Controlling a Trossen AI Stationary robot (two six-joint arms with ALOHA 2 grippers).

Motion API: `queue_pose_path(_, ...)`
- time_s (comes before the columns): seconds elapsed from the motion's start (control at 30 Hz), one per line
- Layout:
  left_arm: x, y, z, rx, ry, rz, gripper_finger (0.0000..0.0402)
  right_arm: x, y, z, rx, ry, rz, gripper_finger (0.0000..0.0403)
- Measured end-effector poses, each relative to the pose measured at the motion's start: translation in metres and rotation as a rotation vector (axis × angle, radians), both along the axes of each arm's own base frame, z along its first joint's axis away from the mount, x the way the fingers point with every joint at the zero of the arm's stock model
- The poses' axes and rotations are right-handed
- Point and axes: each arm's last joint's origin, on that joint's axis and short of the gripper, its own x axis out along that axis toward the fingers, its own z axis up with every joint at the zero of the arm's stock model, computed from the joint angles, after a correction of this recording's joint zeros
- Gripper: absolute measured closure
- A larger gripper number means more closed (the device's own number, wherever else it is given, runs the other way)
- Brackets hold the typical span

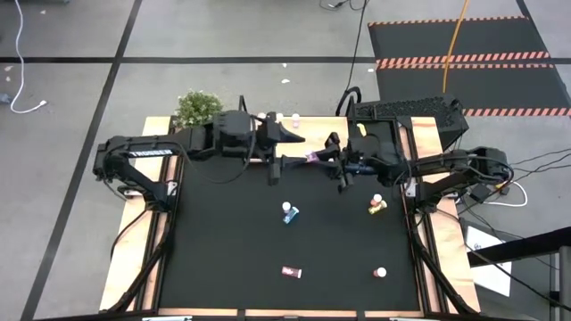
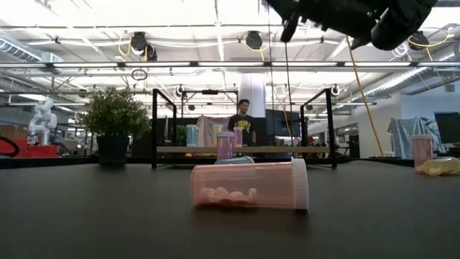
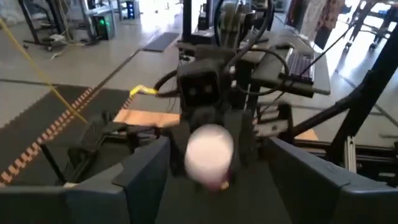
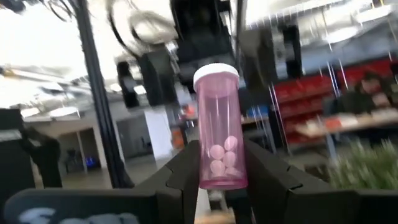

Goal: Pick and place medicine bottles onto shelf by color
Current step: Put the bottom left pink pill bottle on the shelf

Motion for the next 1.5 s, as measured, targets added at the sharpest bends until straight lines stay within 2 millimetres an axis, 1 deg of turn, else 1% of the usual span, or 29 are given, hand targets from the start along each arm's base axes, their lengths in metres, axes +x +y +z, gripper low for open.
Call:
queue_pose_path(0.1, -0.005, 0.005, -0.004, 0.000, 0.111, -0.002, 0.0138, 0.003, -0.001, -0.009, 0.003, 0.098, -0.005, 0.0300)
queue_pose_path(0.2, -0.004, 0.010, -0.012, 0.023, 0.182, 0.001, 0.0136, 0.005, -0.001, -0.014, -0.009, 0.151, -0.011, 0.0300)
queue_pose_path(0.4, -0.005, 0.017, -0.020, 0.022, 0.241, -0.089, 0.0145, 0.005, -0.001, -0.015, -0.043, 0.154, -0.024, 0.0300)
queue_pose_path(0.57, -0.003, 0.026, -0.023, 0.003, 0.245, -0.097, 0.0160, 0.005, -0.003, -0.016, -0.045, 0.168, -0.032, 0.0300)
queue_pose_path(0.73, -0.002, 0.033, -0.026, -0.039, 0.248, -0.129, 0.0185, 0.005, -0.004, -0.017, -0.054, 0.172, -0.041, 0.0300)
queue_pose_path(1.0, -0.003, 0.038, -0.024, -0.043, 0.236, -0.139, 0.0223, 0.004, -0.007, -0.017, -0.051, 0.177, -0.066, 0.0300)
queue_pose_path(1.07, 0.001, 0.040, -0.026, -0.043, 0.225, -0.146, 0.0231, 0.004, -0.007, -0.017, -0.055, 0.176, -0.070, 0.0300)
queue_pose_path(1.13, 0.005, 0.040, -0.030, -0.050, 0.231, -0.146, 0.0235, 0.004, -0.007, -0.017, -0.062, 0.179, -0.073, 0.0300)
queue_pose_path(1.2, 0.010, 0.041, -0.038, -0.059, 0.259, -0.147, 0.0235, 0.004, -0.007, -0.017, -0.063, 0.180, -0.073, 0.0300)
queue_pose_path(1.27, 0.014, 0.041, -0.038, -0.058, 0.243, -0.149, 0.0234, 0.004, -0.007, -0.018, -0.063, 0.182, -0.072, 0.0300)
queue_pose_path(1.5, 0.012, 0.041, -0.036, -0.058, 0.236, -0.147, 0.0240, 0.005, -0.007, -0.018, -0.060, 0.190, -0.071, 0.0300)
